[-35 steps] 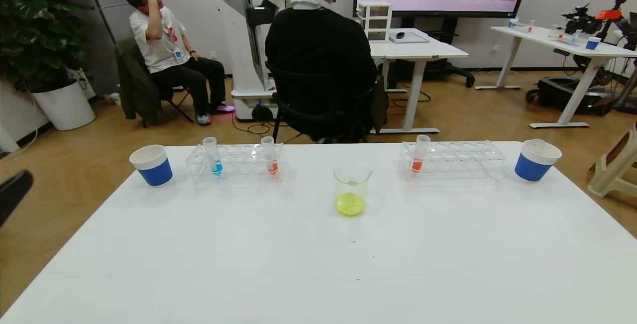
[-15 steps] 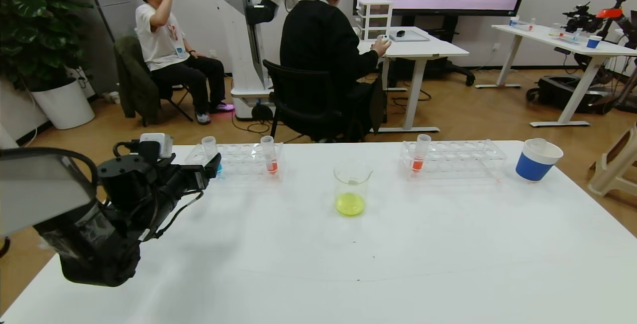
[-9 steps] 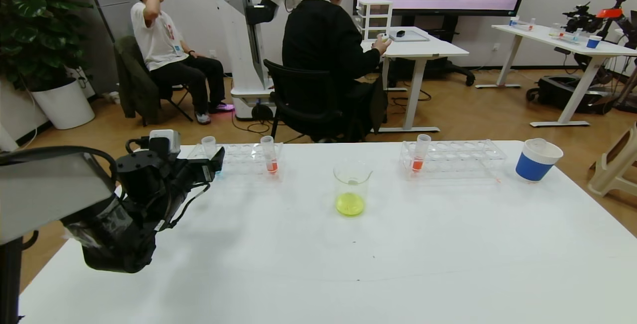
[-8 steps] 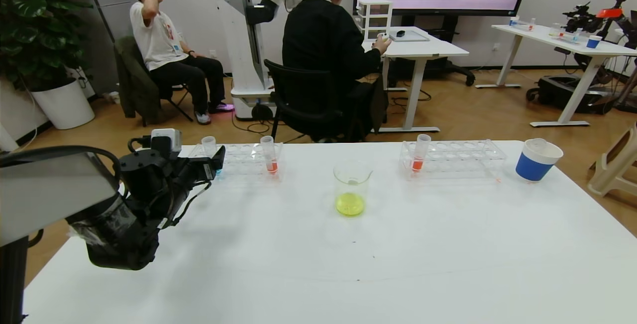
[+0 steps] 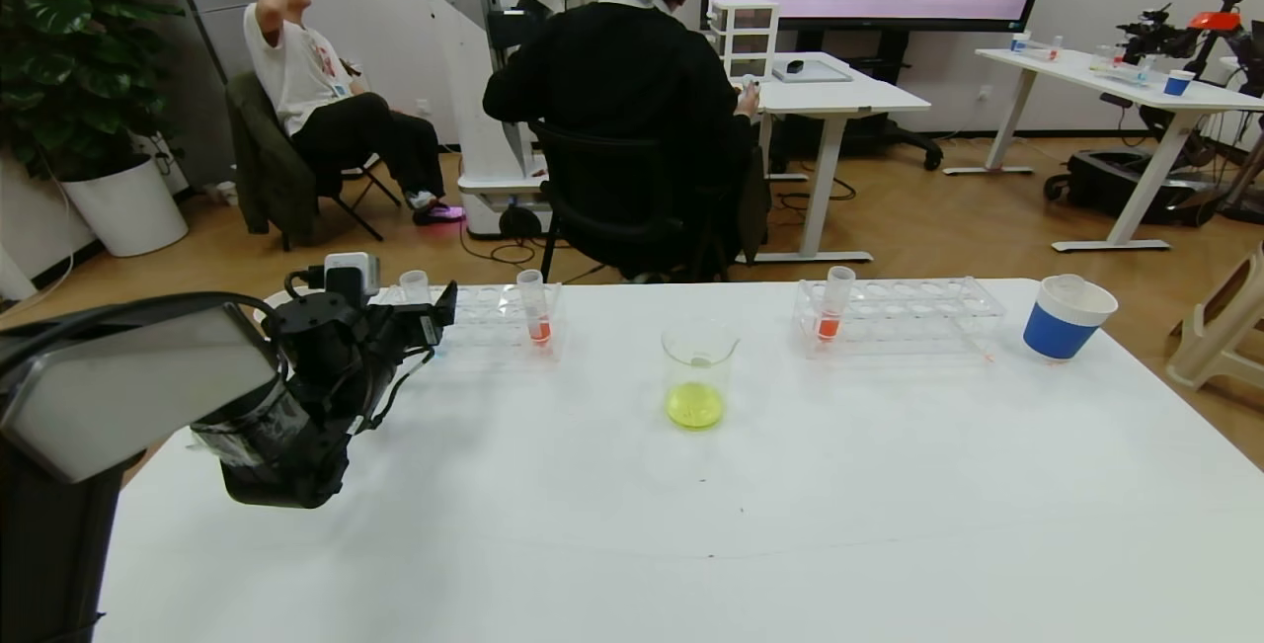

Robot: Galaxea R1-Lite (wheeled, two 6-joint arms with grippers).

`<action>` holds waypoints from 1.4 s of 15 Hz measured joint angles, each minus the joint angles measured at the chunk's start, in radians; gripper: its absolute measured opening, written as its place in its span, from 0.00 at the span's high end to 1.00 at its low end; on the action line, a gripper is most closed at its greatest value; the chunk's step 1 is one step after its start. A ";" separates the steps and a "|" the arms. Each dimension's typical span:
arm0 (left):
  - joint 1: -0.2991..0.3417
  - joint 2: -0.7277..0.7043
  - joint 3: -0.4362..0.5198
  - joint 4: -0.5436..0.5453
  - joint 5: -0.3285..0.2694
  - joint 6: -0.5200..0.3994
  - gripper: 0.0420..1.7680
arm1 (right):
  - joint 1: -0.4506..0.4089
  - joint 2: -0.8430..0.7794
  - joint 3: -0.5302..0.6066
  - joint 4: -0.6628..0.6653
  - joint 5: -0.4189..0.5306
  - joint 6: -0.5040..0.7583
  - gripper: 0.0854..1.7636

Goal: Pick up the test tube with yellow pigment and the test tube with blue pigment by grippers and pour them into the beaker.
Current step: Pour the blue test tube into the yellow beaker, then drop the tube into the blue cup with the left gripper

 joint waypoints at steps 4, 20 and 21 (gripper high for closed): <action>0.005 0.020 -0.019 -0.002 0.027 0.000 0.01 | 0.000 0.000 0.000 0.000 0.000 0.000 0.02; -0.006 -0.058 -0.031 0.073 0.028 0.018 0.73 | 0.000 0.000 0.000 0.000 0.000 0.000 0.02; -0.007 -0.077 -0.036 0.103 0.026 0.020 0.73 | 0.000 0.000 0.000 0.000 0.000 0.000 0.02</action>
